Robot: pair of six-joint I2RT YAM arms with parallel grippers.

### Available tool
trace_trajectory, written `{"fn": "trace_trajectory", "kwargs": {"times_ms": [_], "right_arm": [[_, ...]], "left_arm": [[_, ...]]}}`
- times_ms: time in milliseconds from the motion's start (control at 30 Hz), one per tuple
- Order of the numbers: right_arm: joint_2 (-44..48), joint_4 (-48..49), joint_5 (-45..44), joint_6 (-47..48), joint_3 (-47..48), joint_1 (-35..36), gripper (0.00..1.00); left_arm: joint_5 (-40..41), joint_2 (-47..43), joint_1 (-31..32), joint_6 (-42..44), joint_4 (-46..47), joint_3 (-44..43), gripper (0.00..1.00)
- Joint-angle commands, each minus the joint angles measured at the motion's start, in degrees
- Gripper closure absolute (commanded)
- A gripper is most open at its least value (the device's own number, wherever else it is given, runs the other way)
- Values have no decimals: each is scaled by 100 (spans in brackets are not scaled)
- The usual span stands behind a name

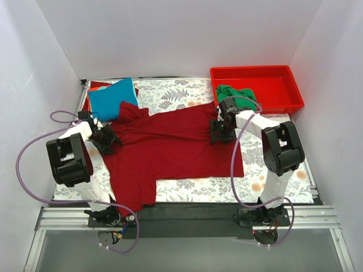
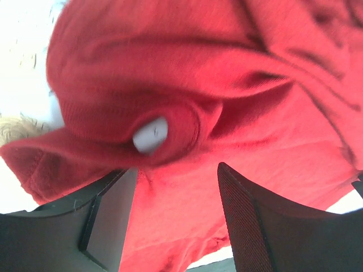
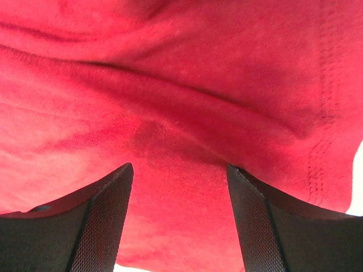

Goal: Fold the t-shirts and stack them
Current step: Flatten the tshirt out

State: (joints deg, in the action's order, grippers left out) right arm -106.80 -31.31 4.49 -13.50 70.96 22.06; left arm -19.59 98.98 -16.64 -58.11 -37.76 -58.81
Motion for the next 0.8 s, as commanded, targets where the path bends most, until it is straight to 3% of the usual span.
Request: {"fn": "trace_trajectory", "kwargs": {"times_ms": [0, 500, 767], "right_arm": [[-358, 64, -194, 137, 76, -185, 26], [-1097, -253, -317, 348, 1200, -686, 26], [-1009, -349, -28, 436, 1544, -704, 26]], "left_arm": [[132, 297, 12, 115, 356, -236, 43], [404, 1474, 636, 116, 559, -1878, 43], [834, 1686, 891, -8, 243, -2582, 43]]}}
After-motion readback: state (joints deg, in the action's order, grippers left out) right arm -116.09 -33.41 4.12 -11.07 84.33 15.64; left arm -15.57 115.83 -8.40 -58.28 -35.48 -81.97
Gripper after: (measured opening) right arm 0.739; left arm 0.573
